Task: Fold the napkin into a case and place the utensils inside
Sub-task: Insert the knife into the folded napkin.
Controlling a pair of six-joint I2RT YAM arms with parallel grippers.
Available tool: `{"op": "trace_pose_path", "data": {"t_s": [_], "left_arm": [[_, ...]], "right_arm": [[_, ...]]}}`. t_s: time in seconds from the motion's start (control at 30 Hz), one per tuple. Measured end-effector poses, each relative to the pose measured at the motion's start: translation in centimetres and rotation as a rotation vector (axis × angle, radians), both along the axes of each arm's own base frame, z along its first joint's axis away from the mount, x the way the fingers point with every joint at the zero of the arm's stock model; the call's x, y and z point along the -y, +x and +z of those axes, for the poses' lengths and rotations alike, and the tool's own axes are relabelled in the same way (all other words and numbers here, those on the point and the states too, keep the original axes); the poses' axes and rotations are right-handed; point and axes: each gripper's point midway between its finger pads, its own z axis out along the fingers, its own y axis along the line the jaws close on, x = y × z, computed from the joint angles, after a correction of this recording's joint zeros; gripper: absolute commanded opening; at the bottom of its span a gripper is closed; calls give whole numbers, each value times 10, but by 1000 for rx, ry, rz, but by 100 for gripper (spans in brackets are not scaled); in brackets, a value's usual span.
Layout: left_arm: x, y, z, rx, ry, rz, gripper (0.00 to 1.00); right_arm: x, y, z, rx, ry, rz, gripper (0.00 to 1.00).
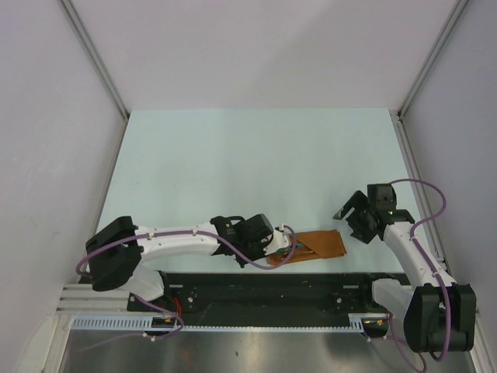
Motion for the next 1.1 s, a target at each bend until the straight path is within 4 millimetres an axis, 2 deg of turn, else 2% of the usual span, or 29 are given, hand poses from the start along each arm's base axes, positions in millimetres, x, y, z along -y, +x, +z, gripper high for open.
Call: {"op": "trace_pose_path", "data": {"t_s": [0.17, 0.43, 0.57, 1.1], "left_arm": [[1, 1, -6, -6, 24, -8, 0], [23, 12, 3, 16, 0, -31, 0], [27, 15, 2, 20, 8, -46, 0], [48, 27, 4, 41, 10, -95, 0]], "right_arm": [[-1, -4, -7, -14, 6, 3, 84], [-1, -8, -13, -24, 6, 4, 82], [-3, -11, -18, -29, 15, 9, 80], [-20, -17, -29, -38, 52, 50, 77]]}}
